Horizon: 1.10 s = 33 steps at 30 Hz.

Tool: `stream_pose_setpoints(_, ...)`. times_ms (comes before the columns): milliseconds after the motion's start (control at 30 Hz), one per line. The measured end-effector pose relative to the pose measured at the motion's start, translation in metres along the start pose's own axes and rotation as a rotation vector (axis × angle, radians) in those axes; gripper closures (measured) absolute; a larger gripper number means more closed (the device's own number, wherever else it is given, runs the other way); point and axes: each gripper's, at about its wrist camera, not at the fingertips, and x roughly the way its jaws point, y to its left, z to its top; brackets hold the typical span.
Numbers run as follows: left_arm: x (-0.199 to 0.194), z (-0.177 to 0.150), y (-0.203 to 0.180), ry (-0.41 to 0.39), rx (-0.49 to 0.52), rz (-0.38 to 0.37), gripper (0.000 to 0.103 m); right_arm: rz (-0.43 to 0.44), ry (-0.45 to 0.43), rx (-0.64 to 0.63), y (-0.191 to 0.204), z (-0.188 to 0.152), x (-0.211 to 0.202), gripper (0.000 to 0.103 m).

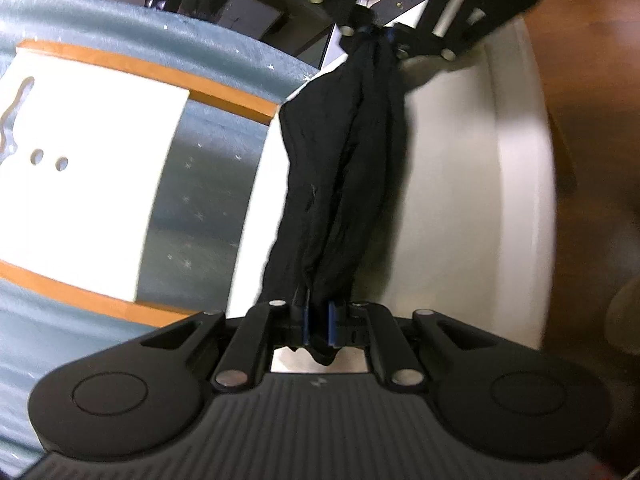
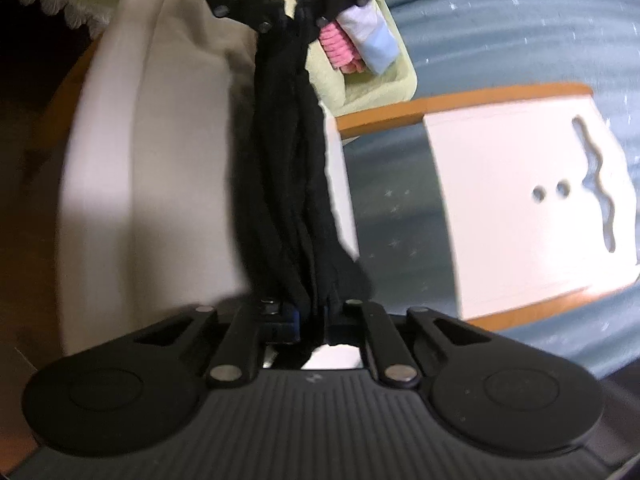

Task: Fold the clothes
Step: 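Lift the hanging trousers with both grippers and carry them to the white chair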

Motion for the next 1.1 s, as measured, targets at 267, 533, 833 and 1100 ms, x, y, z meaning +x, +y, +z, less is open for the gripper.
stream_pose_setpoints(267, -0.025, -0.001, -0.009, 0.000, 0.085, 0.070, 0.096, -0.039, -0.051, -0.104, -0.006, 0.000, -0.012, 0.097)
stream_pose_setpoints(533, -0.013, -0.004, -0.059, 0.029, 0.097, 0.053, 0.096, -0.053, -0.058, -0.128, 0.021, -0.003, -0.016, 0.097)
stream_pose_setpoints(833, -0.018, -0.008, -0.056, 0.029, 0.101, 0.107, 0.096, 0.002, -0.078, -0.098, 0.046, -0.003, -0.036, 0.096)
stream_pose_setpoints(1100, -0.037, -0.006, -0.071, 0.072, 0.130, 0.070, 0.096, 0.026, -0.059, -0.052, 0.051, -0.001, -0.037, 0.095)
